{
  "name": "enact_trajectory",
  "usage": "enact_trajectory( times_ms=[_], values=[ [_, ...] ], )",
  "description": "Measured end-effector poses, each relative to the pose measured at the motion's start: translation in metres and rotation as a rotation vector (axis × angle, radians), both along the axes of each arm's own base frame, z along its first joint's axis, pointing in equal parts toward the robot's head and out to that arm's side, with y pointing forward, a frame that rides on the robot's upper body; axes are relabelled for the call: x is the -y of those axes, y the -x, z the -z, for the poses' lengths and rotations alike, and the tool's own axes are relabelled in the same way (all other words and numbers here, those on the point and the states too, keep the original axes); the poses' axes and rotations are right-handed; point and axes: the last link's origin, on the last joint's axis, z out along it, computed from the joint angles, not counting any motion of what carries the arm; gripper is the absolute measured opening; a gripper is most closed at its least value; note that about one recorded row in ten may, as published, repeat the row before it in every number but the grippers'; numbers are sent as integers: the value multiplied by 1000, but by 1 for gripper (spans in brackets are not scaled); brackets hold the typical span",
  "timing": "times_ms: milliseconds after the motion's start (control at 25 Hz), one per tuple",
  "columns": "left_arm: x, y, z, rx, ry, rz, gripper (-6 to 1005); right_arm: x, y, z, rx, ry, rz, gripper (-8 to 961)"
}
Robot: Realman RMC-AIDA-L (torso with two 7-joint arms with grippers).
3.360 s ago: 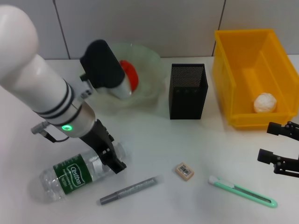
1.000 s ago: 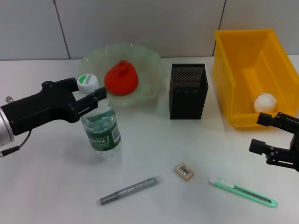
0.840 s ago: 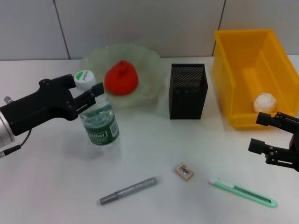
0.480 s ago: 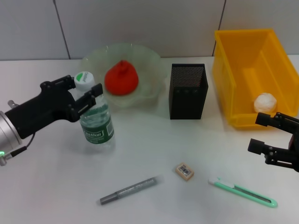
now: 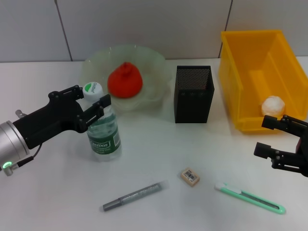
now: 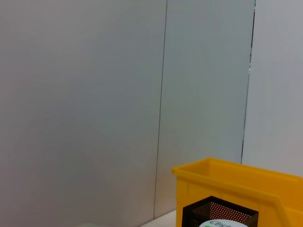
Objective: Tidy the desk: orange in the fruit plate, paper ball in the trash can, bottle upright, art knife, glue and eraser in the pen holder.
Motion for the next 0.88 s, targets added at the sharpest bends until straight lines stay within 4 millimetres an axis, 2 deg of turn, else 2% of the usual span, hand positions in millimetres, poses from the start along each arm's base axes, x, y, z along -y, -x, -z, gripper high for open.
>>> enact_trajectory(
  times_ms=[320, 480, 640, 720, 880],
  values=[
    [5, -2, 3, -10, -3, 41, 462, -1, 1, 0, 0, 1, -4, 835],
    [5, -2, 1, 0, -10, 39, 641, -1, 1, 0, 0, 1, -3, 835],
    [7, -1, -11, 56, -45, 32, 750, -1, 1, -1, -4, 2, 2, 834],
    [8, 0, -25, 91, -76, 32, 793, -2, 2, -2, -4, 6, 5, 834],
    [18, 4, -58, 156, -102, 54, 804, -7, 8, -11, 13, 36, 23, 834]
  ],
)
